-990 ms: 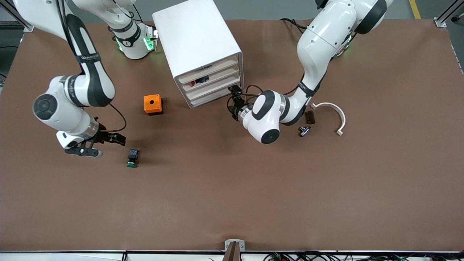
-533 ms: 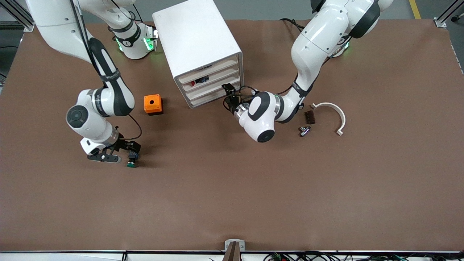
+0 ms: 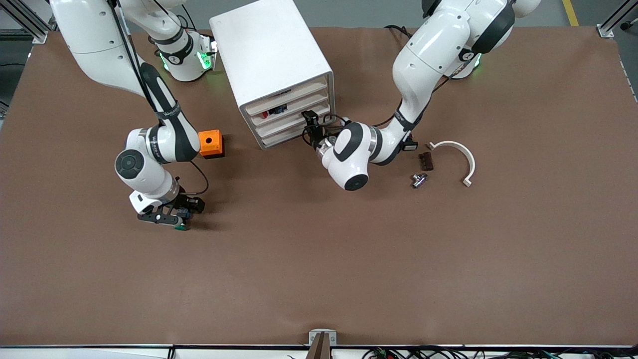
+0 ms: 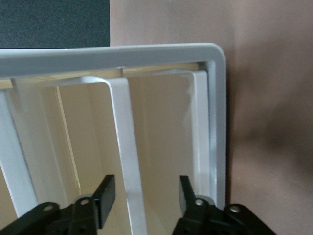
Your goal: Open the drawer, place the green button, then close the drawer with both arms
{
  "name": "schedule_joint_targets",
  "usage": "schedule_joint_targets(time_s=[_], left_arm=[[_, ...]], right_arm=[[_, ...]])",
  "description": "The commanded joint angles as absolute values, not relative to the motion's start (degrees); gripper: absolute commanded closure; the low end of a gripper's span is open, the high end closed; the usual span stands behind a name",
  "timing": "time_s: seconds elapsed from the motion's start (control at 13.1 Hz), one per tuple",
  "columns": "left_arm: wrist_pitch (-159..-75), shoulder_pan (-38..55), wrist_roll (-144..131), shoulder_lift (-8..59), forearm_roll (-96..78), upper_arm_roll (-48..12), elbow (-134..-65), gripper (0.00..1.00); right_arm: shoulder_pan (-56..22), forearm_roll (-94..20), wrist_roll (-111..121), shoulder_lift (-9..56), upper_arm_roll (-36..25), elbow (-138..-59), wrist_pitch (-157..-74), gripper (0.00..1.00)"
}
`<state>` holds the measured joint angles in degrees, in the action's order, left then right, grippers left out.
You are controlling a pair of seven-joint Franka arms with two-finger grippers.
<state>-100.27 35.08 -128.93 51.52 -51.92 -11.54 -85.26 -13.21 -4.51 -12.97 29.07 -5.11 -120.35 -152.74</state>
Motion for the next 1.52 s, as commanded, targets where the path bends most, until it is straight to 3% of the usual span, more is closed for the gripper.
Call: schedule_joint_targets(time_s=[0.0,0.08,0.46,0.99,1.14,1.22,1.3,1.45], left_arm=[[-99.3,35.8,-129.6,52.4,-53.2,-11.1,-83.8,1.00],[-99.3,35.4,-129.6,52.3,-52.9,-11.1,-83.8,1.00],[-98.7,30.8,-127.2,52.7,-49.9,-9.9,-82.4,1.00],[-99.8,27.9,-120.6,53.4,-50.0,-7.7,-77.9,1.00],[-99.9,27.9,-120.0,53.4,-50.2,-7.7,-77.9,0.84],[-99.9,27.9,-120.0,53.4,-50.3,-7.7,-77.9,0.57],[-99.9,27.9,-120.0,53.2,-50.3,-7.7,-77.9,0.43],[-99.9,27.8,-120.1,53.1,-50.3,-7.7,-77.1,0.31]], right_arm=[[-13.2,-5.5,-12.2,29.1,-5.2,-119.8,-152.7,0.92],[-13.2,-5.5,-12.2,29.1,-5.2,-119.8,-152.7,1.00],[-13.0,-5.5,-13.0,27.7,-5.2,-119.8,-151.1,1.00],[-15.7,-5.5,-25.3,14.2,-5.2,-117.2,-130.2,1.00],[-18.4,-5.5,-32.3,9.4,-5.1,-116.9,-125.3,1.00],[-20.1,-5.6,-37.4,7.3,-5.0,-116.9,-123.3,1.00],[-23.4,-5.6,-42.8,6.0,-5.0,-117.0,-122.1,1.00],[-28.8,-5.6,-53.2,4.6,-5.0,-117.0,-121.4,1.00]])
